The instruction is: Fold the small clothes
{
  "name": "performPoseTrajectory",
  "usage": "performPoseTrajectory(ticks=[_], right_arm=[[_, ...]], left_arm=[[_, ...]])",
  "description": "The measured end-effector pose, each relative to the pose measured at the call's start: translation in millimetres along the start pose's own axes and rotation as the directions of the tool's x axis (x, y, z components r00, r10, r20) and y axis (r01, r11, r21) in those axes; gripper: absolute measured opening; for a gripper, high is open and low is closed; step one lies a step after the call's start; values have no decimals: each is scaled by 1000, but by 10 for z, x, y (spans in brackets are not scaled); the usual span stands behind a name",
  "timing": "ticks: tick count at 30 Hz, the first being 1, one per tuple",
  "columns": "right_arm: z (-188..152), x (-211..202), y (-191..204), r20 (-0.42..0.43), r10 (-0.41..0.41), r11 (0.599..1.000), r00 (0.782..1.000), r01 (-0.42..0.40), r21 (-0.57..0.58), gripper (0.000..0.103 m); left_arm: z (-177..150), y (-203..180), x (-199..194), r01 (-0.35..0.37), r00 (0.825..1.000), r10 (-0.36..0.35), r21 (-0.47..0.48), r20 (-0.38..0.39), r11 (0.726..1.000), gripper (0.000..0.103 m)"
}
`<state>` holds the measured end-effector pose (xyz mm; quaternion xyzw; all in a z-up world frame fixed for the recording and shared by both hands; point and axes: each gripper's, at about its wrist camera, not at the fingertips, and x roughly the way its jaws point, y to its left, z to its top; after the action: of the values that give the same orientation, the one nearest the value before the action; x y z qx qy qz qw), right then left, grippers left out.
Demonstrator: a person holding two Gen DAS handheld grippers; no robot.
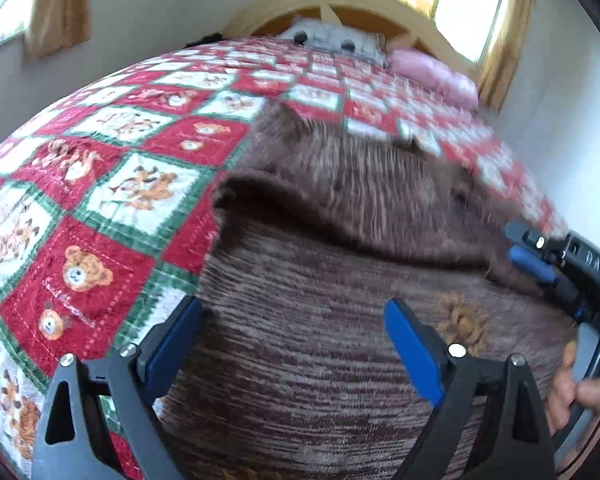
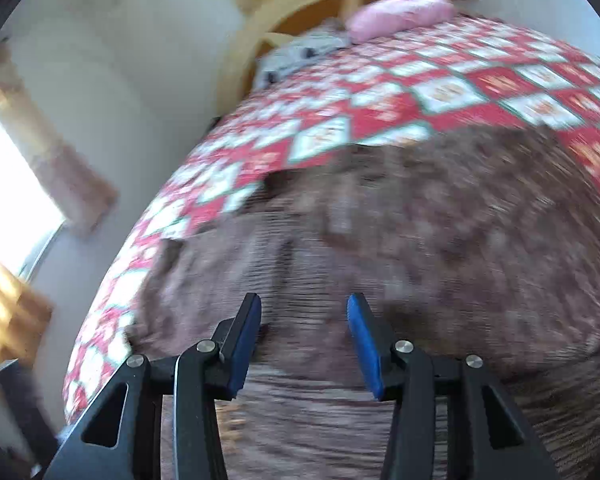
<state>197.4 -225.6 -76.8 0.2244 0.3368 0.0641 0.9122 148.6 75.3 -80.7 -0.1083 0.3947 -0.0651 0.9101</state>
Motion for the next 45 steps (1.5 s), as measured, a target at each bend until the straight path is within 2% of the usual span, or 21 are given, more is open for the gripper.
performPoseTrajectory(ticks=[1,3,6,7,8,15,17,18,19,22,26,29,31,33,34,36,38,39,41,43,45], right_arm=[[4,28,114,-7,7,1000,1000,-7,-28,47],[25,139,251,-33,0,998,999,-2,-62,47],[83,466,391,-107,-70,990,992,56,-129,47],[102,623,404,-146,-129,983,981,108,-145,47],[131,713,397,-167,-138,983,976,115,-140,47],[216,911,409,-120,-214,975,970,205,-82,47],[181,939,487,-107,-253,961,961,237,-146,39],[202,946,504,-109,-255,959,961,237,-157,26],[235,946,502,-118,-221,968,968,202,-152,11],[254,916,593,-108,-222,955,969,194,-224,5],[277,741,796,-33,-236,915,971,211,-345,5],[292,556,944,55,-275,842,960,268,-469,5],[280,516,940,91,-324,786,942,321,-528,5],[264,552,852,94,-374,753,923,361,-550,5],[225,590,780,102,-417,723,903,398,-565,5],[162,685,678,100,-469,686,878,433,-585,5],[133,798,548,16,-477,711,879,396,-581,6],[172,780,528,8,-468,725,884,389,-568,7],[267,654,474,-12,-410,781,912,344,-521,11],[403,390,309,6,-360,849,933,330,-412,21],[453,81,97,58,-334,898,941,336,-284,24]], left_arm=[[2,18,-31,19,1000,-18,-23,21,1000,95],[-3,18,10,19,1000,-19,-35,1,999,96],[-6,-38,9,14,1000,-14,-23,0,1000,98],[-10,-36,8,13,1000,-13,-21,-1,1000,98],[-13,-42,0,17,1000,-17,-23,0,1000,98],[-8,42,18,42,999,-42,-36,8,998,100],[-9,48,15,44,999,-44,-38,8,998,100],[-8,49,17,46,999,-46,-40,8,998,100],[-7,53,15,49,999,-48,-42,9,998,100],[-7,65,11,54,998,-54,-44,11,998,101],[-4,81,9,59,998,-58,-47,12,997,101],[1,79,13,54,999,-54,-43,10,998,101],[-4,74,14,52,999,-51,-42,10,998,101],[-3,71,16,49,999,-48,-39,9,998,101],[-3,70,17,48,999,-47,-38,8,998,101],[-3,68,18,47,999,-47,-38,8,998,101],[-2,65,18,45,999,-44,-36,7,998,101],[-3,66,18,44,999,-44,-35,7,998,101],[-1,72,20,54,999,-54,-37,6,998,102],[-3,84,22,59,998,-59,-41,8,997,102],[-5,85,24,61,998,-60,-42,8,997,102]])
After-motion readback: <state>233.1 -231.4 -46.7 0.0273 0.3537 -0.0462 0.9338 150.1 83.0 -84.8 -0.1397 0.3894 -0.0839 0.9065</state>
